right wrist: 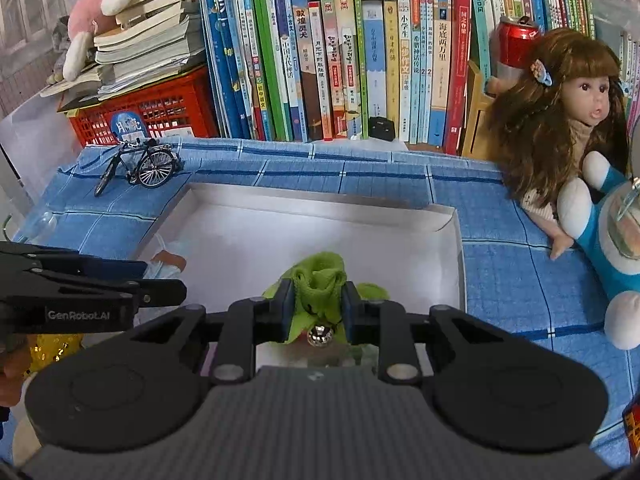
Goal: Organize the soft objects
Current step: 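Release the packet into the white tray while the right tool releases the scrunchie there, then withdraw both open tools from the tray toward the foam block and blue pouch, then grasp the white foam block with the left tool while the right tool grasps the blue floral pouch, then carry the foam block over the tray with the left tool while the right tool carries the pouch there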
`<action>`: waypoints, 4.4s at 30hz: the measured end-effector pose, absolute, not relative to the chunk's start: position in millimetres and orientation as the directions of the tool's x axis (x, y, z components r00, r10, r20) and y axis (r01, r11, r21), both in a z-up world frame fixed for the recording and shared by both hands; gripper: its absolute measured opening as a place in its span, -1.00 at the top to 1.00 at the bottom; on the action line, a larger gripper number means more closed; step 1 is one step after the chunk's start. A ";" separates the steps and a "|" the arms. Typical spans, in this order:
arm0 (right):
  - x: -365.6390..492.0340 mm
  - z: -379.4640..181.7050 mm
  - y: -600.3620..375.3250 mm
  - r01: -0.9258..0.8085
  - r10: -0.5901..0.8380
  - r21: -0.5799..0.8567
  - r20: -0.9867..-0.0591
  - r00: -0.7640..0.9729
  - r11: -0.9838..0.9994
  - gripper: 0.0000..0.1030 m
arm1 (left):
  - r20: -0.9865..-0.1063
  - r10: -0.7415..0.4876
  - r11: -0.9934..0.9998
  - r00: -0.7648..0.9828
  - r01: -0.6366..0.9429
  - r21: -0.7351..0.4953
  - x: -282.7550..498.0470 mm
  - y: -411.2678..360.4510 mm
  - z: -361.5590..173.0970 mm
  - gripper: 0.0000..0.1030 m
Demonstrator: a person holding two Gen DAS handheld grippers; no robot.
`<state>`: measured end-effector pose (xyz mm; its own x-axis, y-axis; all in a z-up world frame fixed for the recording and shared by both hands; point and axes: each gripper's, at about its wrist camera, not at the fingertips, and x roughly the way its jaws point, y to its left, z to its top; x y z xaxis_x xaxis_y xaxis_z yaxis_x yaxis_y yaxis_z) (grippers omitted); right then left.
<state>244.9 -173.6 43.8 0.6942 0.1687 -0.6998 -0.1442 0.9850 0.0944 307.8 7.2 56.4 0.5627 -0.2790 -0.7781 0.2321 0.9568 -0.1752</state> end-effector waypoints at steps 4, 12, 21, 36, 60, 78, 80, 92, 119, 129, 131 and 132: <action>246.0 41.6 -174.4 -0.145 0.166 0.090 -0.709 0.685 0.985 0.42 | -0.792 -0.269 0.959 0.549 0.229 -0.166 310.4 5.5 50.7 0.10; 243.6 42.4 -176.3 -0.161 0.195 0.116 -0.706 0.680 0.980 -0.19 | -0.782 -0.252 0.962 0.570 0.235 -0.139 306.4 -0.4 53.6 -0.15; 219.6 58.4 -171.5 -0.200 0.221 0.109 -0.660 0.718 0.974 -0.35 | -0.736 -0.236 0.966 0.634 0.237 -0.106 282.0 -2.8 77.9 -0.49; 125.9 102.6 -192.9 -0.264 0.224 -0.023 -0.464 0.857 0.964 -0.71 | -0.593 -0.270 0.950 0.759 0.310 -0.036 184.3 6.9 123.4 -0.74; 19.6 74.7 -263.4 -0.144 0.110 -0.078 -0.339 0.934 0.987 -0.99 | -0.544 -0.244 0.969 0.803 0.219 -0.112 82.3 101.3 118.6 -0.79; 13.1 -8.4 -276.4 -0.048 -0.007 -0.119 -0.427 0.904 0.992 -1.00 | -0.596 -0.280 0.939 0.753 0.087 -0.332 60.8 129.9 55.7 -0.17; 14.5 -13.0 -274.2 -0.058 -0.001 -0.122 -0.435 0.901 0.991 -1.00 | -0.599 -0.287 0.936 0.748 0.085 -0.343 63.5 126.6 51.9 -0.17; 38.2 -32.5 -268.4 -0.080 0.012 -0.117 -0.493 0.870 0.990 -0.95 | -0.614 -0.332 0.915 0.716 0.087 -0.394 74.1 119.7 37.9 0.62; 79.3 -42.2 -279.9 -0.054 -0.015 -0.102 -0.575 0.818 0.993 -0.79 | -0.606 -0.161 0.985 0.779 0.167 -0.047 38.0 105.7 25.0 -0.65; 83.5 -46.8 -291.2 -0.069 0.048 -0.013 -0.593 0.803 0.998 -0.60 | -0.628 -0.212 0.973 0.749 0.222 -0.064 59.3 97.1 8.9 -0.58; 81.0 -46.4 -289.1 -0.078 0.054 -0.016 -0.589 0.806 0.997 -0.48 | -0.636 -0.226 0.970 0.738 0.233 -0.075 59.9 95.7 6.2 -0.43; 79.7 -46.0 -287.9 -0.079 0.054 -0.016 -0.587 0.807 0.997 -0.44 | -0.641 -0.229 0.969 0.733 0.233 -0.081 60.1 94.9 5.7 -0.37</action>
<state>79.7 -287.9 -46.0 0.8074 0.0542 -0.5875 -0.0785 0.9968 -0.0159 60.1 94.9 5.7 0.7328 -0.2291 -0.6408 0.2326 0.9692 -0.0805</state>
